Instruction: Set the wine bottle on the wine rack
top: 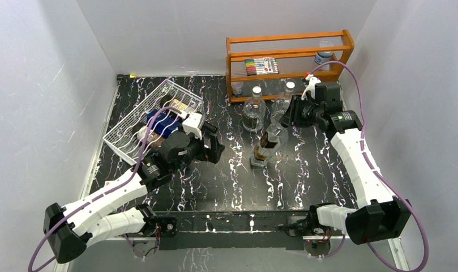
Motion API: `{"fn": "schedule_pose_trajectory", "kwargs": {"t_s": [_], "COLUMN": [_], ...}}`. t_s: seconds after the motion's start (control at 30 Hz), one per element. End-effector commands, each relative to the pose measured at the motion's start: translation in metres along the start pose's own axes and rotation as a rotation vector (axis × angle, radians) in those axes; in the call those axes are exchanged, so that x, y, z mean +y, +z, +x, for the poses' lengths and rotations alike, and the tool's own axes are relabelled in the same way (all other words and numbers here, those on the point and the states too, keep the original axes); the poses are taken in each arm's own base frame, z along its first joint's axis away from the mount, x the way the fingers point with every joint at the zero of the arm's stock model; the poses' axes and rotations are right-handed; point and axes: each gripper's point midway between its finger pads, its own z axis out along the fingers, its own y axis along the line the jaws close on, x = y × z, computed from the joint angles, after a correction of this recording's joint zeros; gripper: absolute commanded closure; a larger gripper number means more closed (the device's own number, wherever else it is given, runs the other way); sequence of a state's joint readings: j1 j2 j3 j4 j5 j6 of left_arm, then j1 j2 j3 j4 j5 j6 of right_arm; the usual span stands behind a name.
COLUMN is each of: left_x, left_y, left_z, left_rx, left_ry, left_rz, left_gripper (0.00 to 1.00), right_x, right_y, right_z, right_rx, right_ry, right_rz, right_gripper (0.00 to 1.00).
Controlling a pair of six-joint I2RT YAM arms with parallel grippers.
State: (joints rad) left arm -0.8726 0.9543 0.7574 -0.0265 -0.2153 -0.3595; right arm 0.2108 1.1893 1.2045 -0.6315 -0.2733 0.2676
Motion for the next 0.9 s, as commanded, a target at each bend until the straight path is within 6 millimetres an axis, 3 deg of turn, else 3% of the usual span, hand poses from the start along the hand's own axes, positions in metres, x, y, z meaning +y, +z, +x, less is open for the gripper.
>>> {"fn": "schedule_pose_trajectory", "kwargs": {"t_s": [0.0, 0.23, 0.43, 0.6, 0.87], "left_x": [-0.018, -0.046, -0.065, -0.071, -0.079], "left_y": [0.007, 0.014, 0.046, 0.070, 0.082], "left_z": [-0.001, 0.011, 0.025, 0.037, 0.051], "left_rx": [-0.033, 0.006, 0.082, 0.130, 0.172], "left_ry": [0.000, 0.160, 0.313, 0.367, 0.386], "left_rz": [0.105, 0.287, 0.397, 0.431, 0.495], "left_gripper": [0.02, 0.02, 0.02, 0.02, 0.02], "right_x": [0.037, 0.051, 0.055, 0.059, 0.069], "right_y": [0.000, 0.007, 0.005, -0.001, -0.005], "right_z": [-0.005, 0.011, 0.012, 0.012, 0.019], "right_rx": [-0.062, -0.061, -0.095, -0.109, -0.085], "right_ry": [0.004, 0.030, 0.008, -0.015, -0.022], "right_rz": [-0.214, -0.347, -0.387, -0.404, -0.478], "right_gripper": [1.00, 1.00, 1.00, 1.00, 1.00]}}
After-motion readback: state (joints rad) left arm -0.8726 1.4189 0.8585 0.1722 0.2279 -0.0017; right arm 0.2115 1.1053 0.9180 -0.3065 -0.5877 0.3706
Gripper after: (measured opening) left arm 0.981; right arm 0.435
